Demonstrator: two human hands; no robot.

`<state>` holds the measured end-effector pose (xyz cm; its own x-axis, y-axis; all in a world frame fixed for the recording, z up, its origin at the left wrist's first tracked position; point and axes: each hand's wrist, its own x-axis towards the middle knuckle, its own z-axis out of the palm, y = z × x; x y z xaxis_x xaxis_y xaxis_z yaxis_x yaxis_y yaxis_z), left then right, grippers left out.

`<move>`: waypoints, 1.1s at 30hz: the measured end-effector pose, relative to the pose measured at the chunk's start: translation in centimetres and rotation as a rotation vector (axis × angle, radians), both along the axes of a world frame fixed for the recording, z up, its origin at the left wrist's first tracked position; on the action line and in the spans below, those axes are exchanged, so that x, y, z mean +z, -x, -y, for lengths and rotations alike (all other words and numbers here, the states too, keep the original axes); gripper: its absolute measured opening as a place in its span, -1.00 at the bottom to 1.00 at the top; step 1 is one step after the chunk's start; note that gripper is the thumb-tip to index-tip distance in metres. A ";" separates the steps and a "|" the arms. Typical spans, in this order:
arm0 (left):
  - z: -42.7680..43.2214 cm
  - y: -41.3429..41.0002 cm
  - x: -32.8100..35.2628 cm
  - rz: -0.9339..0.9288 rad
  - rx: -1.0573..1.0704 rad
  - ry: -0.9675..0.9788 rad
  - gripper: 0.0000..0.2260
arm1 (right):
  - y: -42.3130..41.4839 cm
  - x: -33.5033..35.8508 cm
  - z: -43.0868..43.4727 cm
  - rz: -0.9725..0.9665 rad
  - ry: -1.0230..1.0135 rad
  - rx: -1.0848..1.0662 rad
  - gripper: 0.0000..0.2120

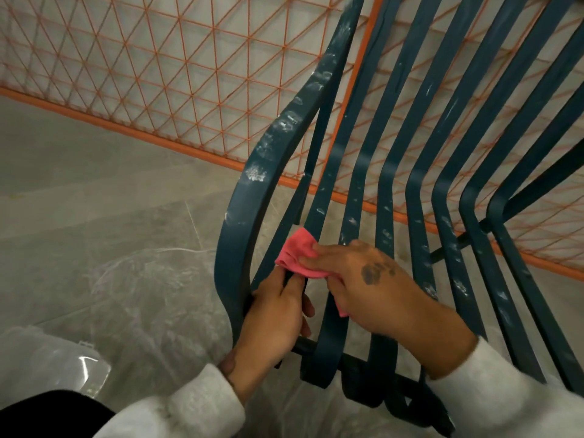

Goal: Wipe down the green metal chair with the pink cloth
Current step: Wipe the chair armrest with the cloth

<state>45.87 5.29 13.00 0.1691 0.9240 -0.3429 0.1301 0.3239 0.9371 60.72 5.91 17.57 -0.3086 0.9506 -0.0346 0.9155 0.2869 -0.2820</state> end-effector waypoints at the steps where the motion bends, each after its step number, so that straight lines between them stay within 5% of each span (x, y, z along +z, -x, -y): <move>1: 0.0 0.0 0.0 0.006 0.005 0.007 -0.80 | 0.0 0.0 -0.4 0.017 -0.007 -0.022 -0.56; 9: -0.1 0.1 0.4 0.034 0.004 0.010 -0.81 | -0.1 0.2 -1.7 -0.097 0.036 -0.009 -0.60; 13: -1.2 -0.2 0.7 0.028 -0.005 0.004 -0.83 | -1.6 2.9 -1.9 -0.418 0.267 -0.147 -0.69; 15: -1.6 -0.3 0.7 0.012 -0.010 -0.015 -0.83 | -2.1 3.6 -3.8 -0.554 0.168 -0.304 -0.75; 18: -1.5 -0.4 0.7 -0.024 -0.025 -0.043 -0.82 | -2.5 2.8 -7.7 -0.382 -0.026 -0.360 -0.74; 24: -1.7 -0.3 0.5 -0.015 -0.002 -0.019 -0.82 | -0.6 0.3 -8.0 0.015 0.079 -0.313 -0.51; 29: -1.8 -0.3 0.4 0.007 0.021 -0.023 -0.80 | 1.2 0.2 -0.6 0.086 -0.050 -0.039 -0.54; 33: -1.9 -0.5 0.5 0.006 0.030 -0.011 -0.81 | 0.7 -0.3 -1.5 0.105 -0.009 -0.055 -0.51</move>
